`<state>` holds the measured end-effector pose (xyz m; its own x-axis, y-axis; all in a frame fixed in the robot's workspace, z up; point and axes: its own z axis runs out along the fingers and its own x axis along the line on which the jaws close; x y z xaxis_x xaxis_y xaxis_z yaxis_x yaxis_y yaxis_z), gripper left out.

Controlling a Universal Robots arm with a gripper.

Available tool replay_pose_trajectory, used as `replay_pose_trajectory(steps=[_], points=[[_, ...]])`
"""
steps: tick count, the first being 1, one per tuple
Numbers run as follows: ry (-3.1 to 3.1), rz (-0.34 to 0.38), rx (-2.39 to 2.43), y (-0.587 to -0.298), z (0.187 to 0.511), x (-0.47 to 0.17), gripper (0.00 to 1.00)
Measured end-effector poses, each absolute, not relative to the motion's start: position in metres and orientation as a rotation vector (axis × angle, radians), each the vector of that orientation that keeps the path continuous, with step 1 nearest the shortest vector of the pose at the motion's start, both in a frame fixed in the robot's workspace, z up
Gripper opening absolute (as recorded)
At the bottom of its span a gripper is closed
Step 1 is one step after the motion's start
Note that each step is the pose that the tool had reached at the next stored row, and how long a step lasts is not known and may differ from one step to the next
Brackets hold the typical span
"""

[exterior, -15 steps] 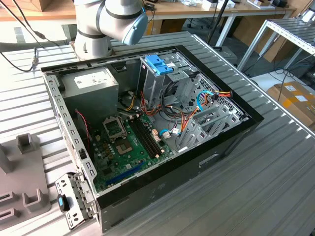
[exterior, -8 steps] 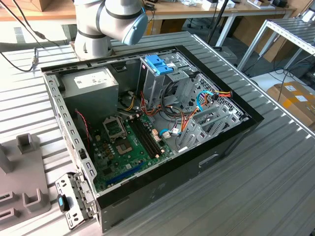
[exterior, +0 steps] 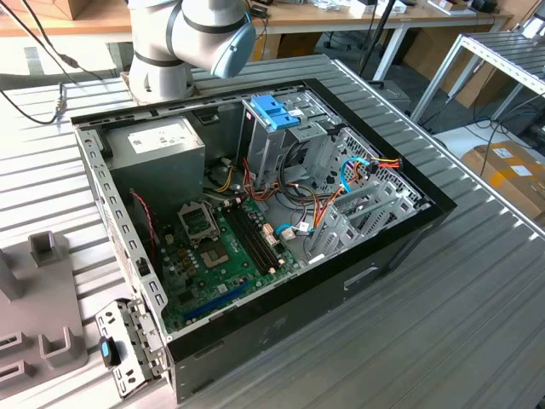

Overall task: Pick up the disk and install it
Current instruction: 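Pick up the disk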

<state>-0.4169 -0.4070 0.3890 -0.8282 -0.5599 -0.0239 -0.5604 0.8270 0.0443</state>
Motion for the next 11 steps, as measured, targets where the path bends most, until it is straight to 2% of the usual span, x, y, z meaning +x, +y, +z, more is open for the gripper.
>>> replay_pose_trajectory(steps=[11], points=[[2.968, 0.078, -1.001, -0.4070, 0.3890, -0.4169, 0.11]])
